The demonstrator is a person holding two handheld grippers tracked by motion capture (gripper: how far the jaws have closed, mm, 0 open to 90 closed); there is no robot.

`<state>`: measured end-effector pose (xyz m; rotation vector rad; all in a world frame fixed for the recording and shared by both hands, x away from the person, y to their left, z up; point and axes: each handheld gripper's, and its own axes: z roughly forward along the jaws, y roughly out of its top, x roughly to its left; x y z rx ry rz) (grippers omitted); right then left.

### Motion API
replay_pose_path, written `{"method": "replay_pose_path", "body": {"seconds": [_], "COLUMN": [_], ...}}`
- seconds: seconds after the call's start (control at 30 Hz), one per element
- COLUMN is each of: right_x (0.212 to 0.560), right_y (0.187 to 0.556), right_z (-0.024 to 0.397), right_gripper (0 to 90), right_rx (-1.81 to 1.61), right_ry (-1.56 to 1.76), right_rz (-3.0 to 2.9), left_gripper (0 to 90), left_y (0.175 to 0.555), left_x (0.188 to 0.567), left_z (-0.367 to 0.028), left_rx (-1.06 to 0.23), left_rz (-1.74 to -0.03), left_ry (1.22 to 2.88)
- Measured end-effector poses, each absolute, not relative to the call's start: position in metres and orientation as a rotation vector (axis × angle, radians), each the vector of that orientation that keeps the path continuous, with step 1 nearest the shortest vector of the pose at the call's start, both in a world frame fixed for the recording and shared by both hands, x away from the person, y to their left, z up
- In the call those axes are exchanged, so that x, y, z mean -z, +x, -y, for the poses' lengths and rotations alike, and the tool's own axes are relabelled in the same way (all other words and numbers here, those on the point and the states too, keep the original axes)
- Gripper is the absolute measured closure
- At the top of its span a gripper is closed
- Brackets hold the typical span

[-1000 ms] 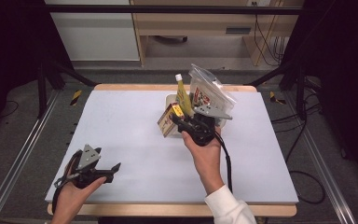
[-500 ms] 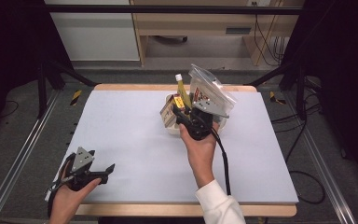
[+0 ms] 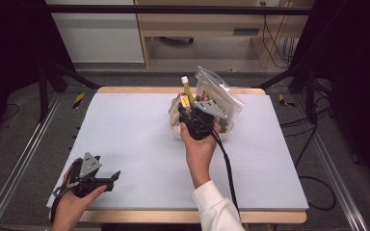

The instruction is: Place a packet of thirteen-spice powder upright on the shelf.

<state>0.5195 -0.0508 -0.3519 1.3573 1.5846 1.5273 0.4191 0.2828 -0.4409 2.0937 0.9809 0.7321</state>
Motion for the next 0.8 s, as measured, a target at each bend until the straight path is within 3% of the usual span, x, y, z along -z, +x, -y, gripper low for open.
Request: {"method": "replay_pose_path", "body": {"seconds": [0.8], "right_x": [0.37], "right_y": [0.538], "right_z": [0.045], "right_gripper": [67.9], "right_rx": [-1.453], "right_ry": [1.389], "right_rz": [-1.553], "left_gripper": [11.5], "left_y": [0.419], "left_x": [0.442], "left_z": [-0.281], "left_rx": [-0.725], "left_rz": [-0.967], "left_ry": [2.101]}}
